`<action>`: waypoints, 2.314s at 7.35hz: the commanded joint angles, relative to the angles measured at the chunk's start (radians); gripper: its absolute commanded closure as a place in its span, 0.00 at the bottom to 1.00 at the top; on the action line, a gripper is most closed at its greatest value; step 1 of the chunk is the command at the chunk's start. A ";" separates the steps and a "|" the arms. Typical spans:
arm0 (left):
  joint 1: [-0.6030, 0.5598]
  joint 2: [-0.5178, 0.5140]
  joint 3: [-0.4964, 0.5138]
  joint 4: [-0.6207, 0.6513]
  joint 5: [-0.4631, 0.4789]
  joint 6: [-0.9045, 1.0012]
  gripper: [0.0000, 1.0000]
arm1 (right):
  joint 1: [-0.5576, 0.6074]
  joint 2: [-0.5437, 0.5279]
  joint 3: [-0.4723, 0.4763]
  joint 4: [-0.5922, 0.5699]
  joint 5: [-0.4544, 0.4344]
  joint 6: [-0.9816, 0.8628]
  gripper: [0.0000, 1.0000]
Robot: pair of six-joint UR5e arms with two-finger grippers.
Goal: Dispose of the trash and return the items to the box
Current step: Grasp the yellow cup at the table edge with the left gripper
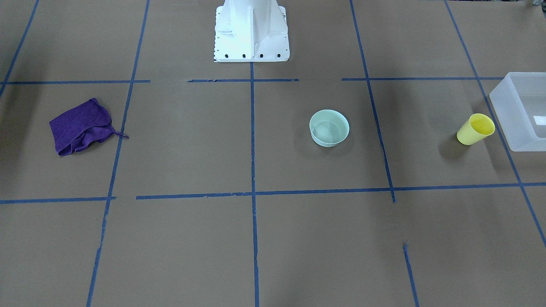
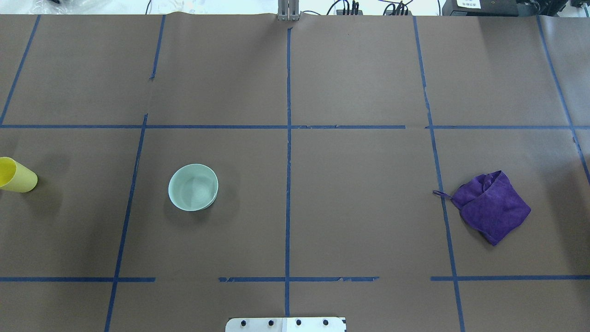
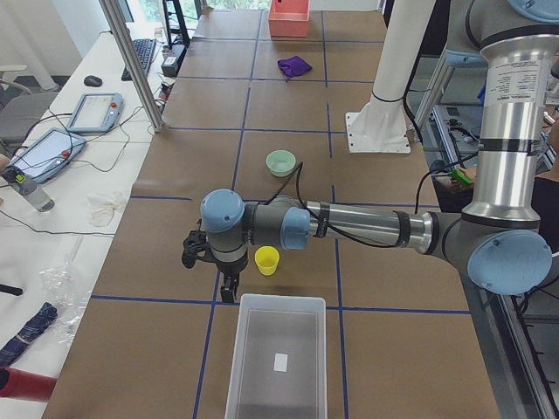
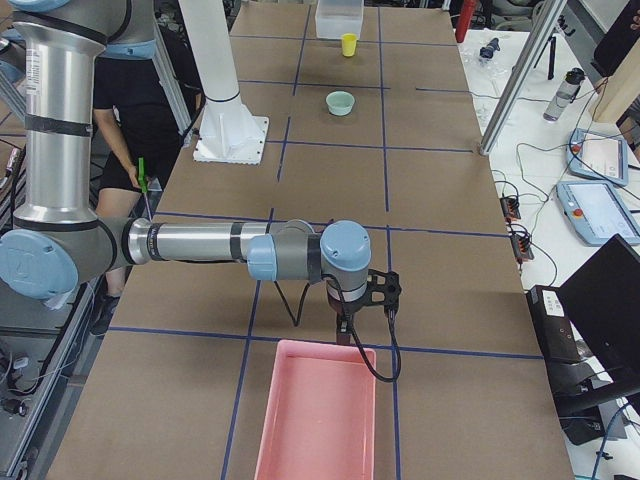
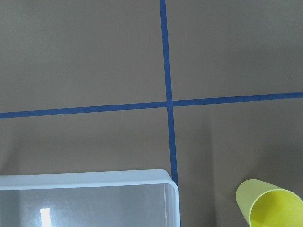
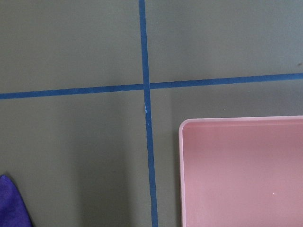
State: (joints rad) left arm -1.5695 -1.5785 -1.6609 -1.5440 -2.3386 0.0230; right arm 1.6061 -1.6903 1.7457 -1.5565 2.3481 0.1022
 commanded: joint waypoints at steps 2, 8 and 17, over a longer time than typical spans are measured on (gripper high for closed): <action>0.000 0.008 -0.073 -0.002 -0.001 -0.015 0.00 | 0.000 0.003 0.003 0.001 0.005 0.001 0.00; 0.239 0.201 -0.131 -0.476 0.002 -0.471 0.01 | 0.000 0.006 0.014 0.003 0.008 0.004 0.00; 0.374 0.146 0.124 -0.748 0.047 -0.604 0.08 | -0.003 0.015 0.060 0.004 0.010 0.005 0.00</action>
State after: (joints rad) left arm -1.2080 -1.4203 -1.5506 -2.2785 -2.2935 -0.5566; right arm 1.6031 -1.6757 1.8029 -1.5520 2.3576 0.1068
